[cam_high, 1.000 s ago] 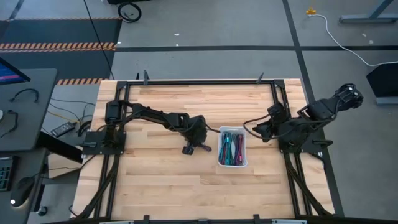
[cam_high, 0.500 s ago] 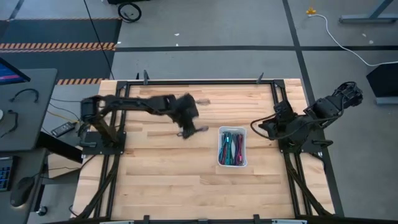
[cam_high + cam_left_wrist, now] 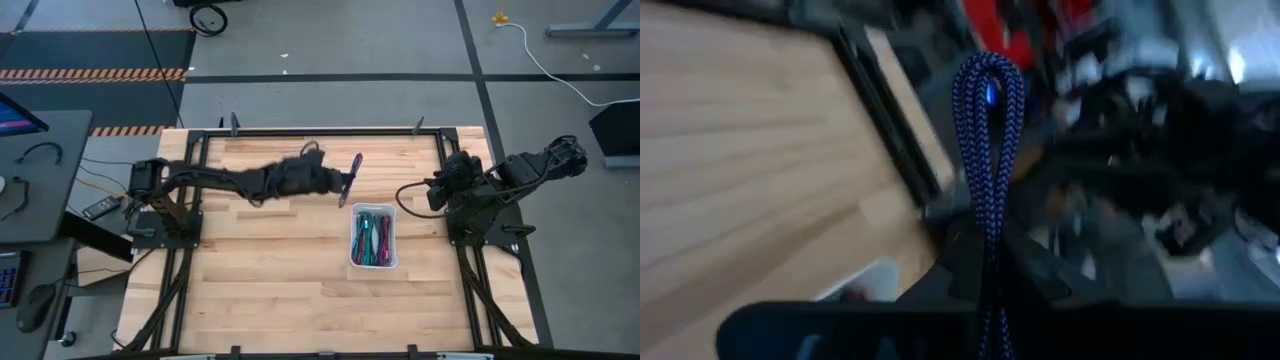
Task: Pick and place USB-C Cables
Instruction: Put the violet charger cable into the white bin
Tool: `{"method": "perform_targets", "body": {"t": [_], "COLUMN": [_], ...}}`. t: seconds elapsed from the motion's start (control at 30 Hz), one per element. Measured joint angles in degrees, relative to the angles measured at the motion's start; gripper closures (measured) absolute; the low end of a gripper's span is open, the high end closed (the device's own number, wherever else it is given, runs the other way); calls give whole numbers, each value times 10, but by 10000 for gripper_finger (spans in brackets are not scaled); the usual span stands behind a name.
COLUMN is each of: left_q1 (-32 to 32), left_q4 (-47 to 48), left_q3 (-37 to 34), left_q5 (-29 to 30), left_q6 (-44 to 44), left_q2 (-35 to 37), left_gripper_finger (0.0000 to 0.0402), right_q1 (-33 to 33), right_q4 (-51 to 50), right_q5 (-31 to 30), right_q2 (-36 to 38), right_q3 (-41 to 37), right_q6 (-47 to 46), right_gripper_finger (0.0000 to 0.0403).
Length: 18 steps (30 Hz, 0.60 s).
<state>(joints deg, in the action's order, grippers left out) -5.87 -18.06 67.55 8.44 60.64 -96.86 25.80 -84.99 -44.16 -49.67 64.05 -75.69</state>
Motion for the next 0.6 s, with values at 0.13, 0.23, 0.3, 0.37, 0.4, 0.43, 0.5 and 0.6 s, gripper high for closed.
{"method": "perform_targets", "body": {"t": [0.13, 0.23, 0.3, 0.37, 0.4, 0.43, 0.5, 0.6], "left_q1": [53, 82, 96, 105, 107, 110, 114, 118], "left_q4": [-48, -86, -90, -88, -88, -85, -84, -15], "left_q3": [0, 0, 5, 18, 27, 37, 69, 125], "left_q5": [129, 163, 168, 169, 168, 170, 170, 169], "left_q6": [32, 53, 72, 81, 82, 82, 82, 82], "left_q2": [-40, -76, -100, -128, -140, -151, -176, -207], "left_gripper_finger": [379, 381, 380, 377, 377, 377, 379, 381], "right_q1": [-19, -31, -37, -39, -40, -41, -42, -42], "right_q4": [0, -1, -1, -1, 0, -1, 0, 0], "right_q5": [-19, -25, -26, -27, -27, -27, -27, -27], "right_q2": [0, 0, 0, 0, 0, 0, 0, 0], "right_q3": [0, 0, 0, 0, 0, 0, 0, 0], "right_q6": [65, 86, 89, 89, 90, 91, 99, 104], "right_gripper_finger": [236, 236, 236, 236, 236, 236, 236, 236]}}
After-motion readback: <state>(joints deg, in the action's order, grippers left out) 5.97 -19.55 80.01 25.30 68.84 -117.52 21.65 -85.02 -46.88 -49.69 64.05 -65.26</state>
